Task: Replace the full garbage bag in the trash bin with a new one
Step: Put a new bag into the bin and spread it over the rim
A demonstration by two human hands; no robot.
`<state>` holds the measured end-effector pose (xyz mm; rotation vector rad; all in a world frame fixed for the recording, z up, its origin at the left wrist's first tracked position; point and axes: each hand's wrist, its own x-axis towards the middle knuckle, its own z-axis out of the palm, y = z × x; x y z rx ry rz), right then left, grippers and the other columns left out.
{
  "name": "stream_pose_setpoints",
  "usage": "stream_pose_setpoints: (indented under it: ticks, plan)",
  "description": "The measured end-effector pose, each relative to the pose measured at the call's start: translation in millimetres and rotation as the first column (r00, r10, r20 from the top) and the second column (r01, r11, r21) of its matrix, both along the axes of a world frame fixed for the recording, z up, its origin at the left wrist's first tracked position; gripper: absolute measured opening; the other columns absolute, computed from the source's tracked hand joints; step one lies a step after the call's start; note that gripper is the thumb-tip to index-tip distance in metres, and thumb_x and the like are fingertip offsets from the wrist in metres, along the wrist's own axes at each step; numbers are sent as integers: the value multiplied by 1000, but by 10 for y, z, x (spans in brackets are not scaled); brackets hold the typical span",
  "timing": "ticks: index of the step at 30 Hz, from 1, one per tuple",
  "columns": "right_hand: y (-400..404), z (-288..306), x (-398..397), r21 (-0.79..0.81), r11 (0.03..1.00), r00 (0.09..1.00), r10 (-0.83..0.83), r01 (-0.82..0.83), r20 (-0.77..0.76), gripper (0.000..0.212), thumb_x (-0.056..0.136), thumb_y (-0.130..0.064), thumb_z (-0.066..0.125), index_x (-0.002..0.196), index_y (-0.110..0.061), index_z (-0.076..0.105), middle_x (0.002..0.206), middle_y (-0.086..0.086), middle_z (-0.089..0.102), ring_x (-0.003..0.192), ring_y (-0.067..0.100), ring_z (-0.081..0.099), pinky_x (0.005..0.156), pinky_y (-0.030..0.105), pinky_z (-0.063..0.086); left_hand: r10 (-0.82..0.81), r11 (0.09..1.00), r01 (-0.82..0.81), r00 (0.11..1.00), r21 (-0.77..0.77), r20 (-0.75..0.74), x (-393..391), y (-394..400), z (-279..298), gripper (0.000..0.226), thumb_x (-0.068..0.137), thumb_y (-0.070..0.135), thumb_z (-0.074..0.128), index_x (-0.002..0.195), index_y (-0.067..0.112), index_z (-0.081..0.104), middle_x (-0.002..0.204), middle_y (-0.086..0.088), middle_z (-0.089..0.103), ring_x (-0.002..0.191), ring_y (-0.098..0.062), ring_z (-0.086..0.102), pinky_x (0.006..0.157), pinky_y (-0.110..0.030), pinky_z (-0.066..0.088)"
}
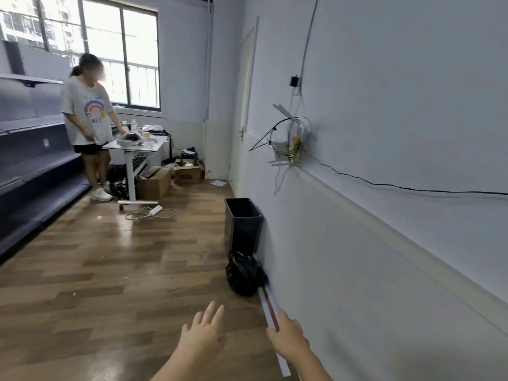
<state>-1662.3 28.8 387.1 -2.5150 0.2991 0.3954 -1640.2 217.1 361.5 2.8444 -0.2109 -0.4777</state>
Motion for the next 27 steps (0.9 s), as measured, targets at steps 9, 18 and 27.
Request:
stream_pose_setpoints:
  ticks: [9, 18, 27]
  plan:
    - [121, -145, 2119, 41, 997, 994, 63, -60, -89, 68, 94, -33, 41, 149, -15, 5, 156, 7, 20, 142, 28, 22, 115, 43, 26, -20, 1000, 20, 998, -5, -64, 1968, 25, -94, 67, 96, 41, 33, 149, 26, -4, 160, 2, -12, 146, -25, 4, 115, -49, 17]
    - [-169, -441, 4743, 83, 990, 980, 129, -117, -154, 69, 91, -31, 44, 148, -12, 11, 157, 5, 16, 141, 22, 25, 117, 30, 24, 122, 987, -136, 981, -89, -152, 4334, -75, -304, 68, 92, 48, 34, 148, 33, -1, 160, 7, -5, 145, -24, 10, 114, -49, 20]
    - [135, -867, 6994, 59, 976, 943, 220, -212, -251, 70, 94, -32, 43, 149, -14, 5, 154, 5, 24, 138, 23, 32, 113, 29, 29, 272, 953, -296, 931, -70, -245, 6406, 403, -682, 63, 95, 45, 28, 149, 28, 0, 160, 1, -2, 146, -27, 7, 115, -50, 17]
